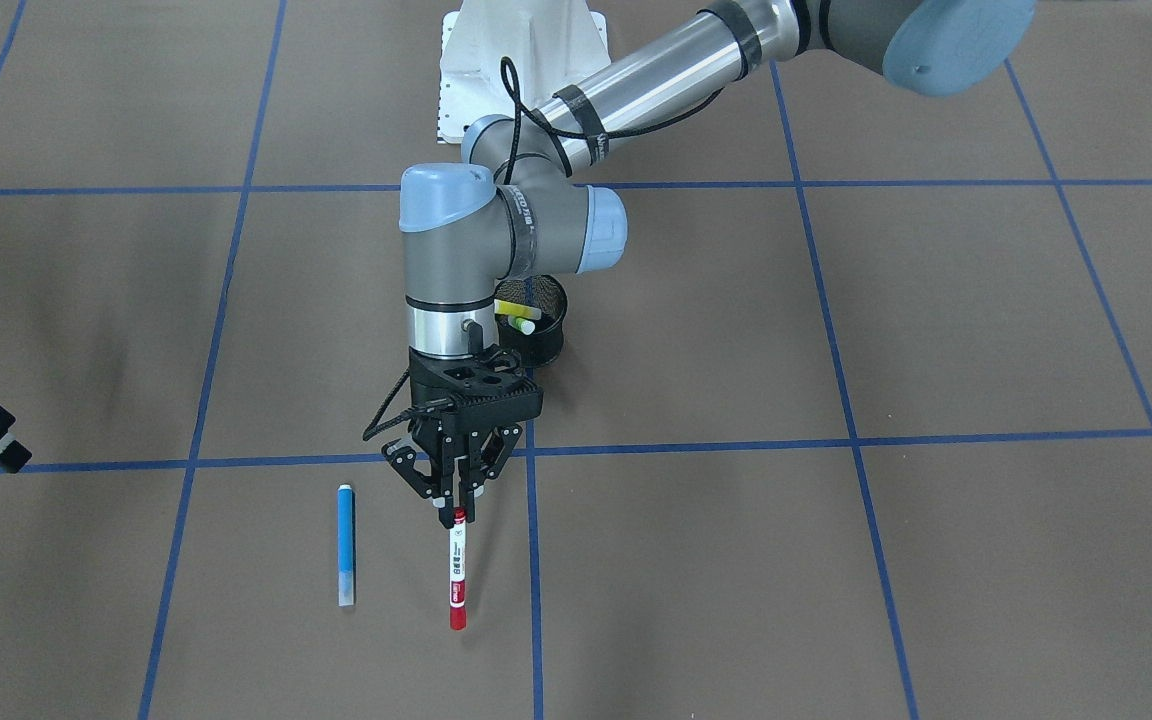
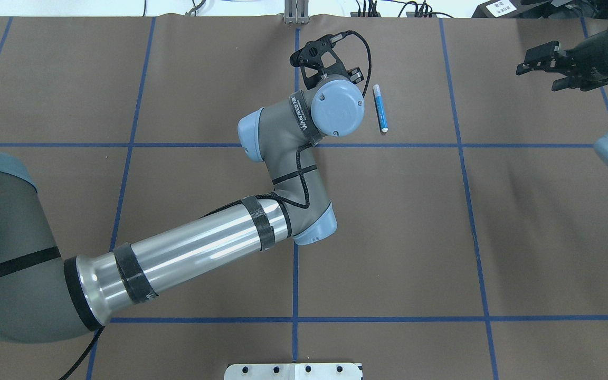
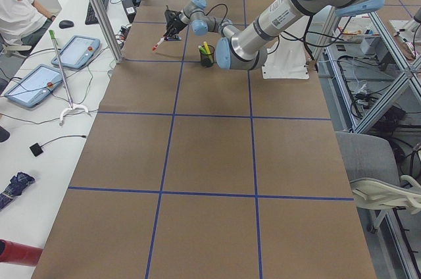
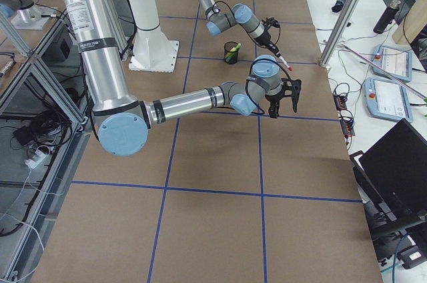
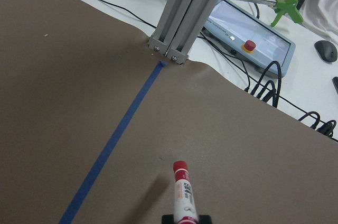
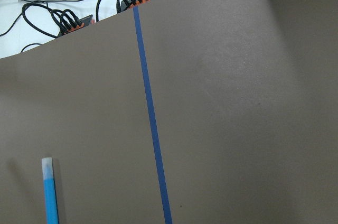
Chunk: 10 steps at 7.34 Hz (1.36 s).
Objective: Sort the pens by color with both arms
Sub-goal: 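Lower the red-capped marker onto the table and release it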
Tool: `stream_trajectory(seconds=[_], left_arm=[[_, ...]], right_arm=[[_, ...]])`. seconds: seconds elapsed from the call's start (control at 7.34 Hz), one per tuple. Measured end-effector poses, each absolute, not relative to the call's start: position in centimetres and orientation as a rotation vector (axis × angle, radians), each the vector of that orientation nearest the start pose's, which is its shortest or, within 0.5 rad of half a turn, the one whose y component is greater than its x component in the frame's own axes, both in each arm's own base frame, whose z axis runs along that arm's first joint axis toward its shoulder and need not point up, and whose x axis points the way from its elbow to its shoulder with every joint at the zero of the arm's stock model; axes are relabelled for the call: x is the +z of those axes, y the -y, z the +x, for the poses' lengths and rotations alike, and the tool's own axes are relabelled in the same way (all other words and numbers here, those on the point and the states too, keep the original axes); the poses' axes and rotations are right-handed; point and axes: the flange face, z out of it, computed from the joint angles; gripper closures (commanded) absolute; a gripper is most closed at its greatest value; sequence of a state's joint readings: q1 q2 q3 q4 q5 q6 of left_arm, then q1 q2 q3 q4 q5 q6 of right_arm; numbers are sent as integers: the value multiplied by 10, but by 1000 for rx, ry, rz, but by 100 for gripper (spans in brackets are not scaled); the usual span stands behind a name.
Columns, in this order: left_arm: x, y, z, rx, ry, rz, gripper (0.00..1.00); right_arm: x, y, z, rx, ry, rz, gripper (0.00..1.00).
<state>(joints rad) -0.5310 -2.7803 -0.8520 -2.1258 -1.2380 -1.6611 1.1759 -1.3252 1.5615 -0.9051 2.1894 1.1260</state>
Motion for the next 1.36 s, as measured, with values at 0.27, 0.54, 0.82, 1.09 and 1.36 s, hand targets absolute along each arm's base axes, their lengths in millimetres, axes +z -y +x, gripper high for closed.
stream_trajectory(seconds=[0.27, 0.54, 0.82, 1.09, 1.36], left_arm=[[89, 573, 682, -692, -962, 535, 30], [82, 565, 683, -661, -976, 536, 7], [65, 556, 670, -623, -1019, 552, 6], [62, 549, 634, -592, -1078, 514, 6], [116, 558, 540, -537, -1104, 409, 6]], right_arm=[[455, 592, -165, 384, 1021, 236, 0], [454, 593, -166, 383, 1022, 236, 0], [451, 594, -171, 385, 1027, 229, 0], [426, 594, -207, 386, 1065, 196, 0], [373, 579, -269, 440, 1152, 93, 0]])
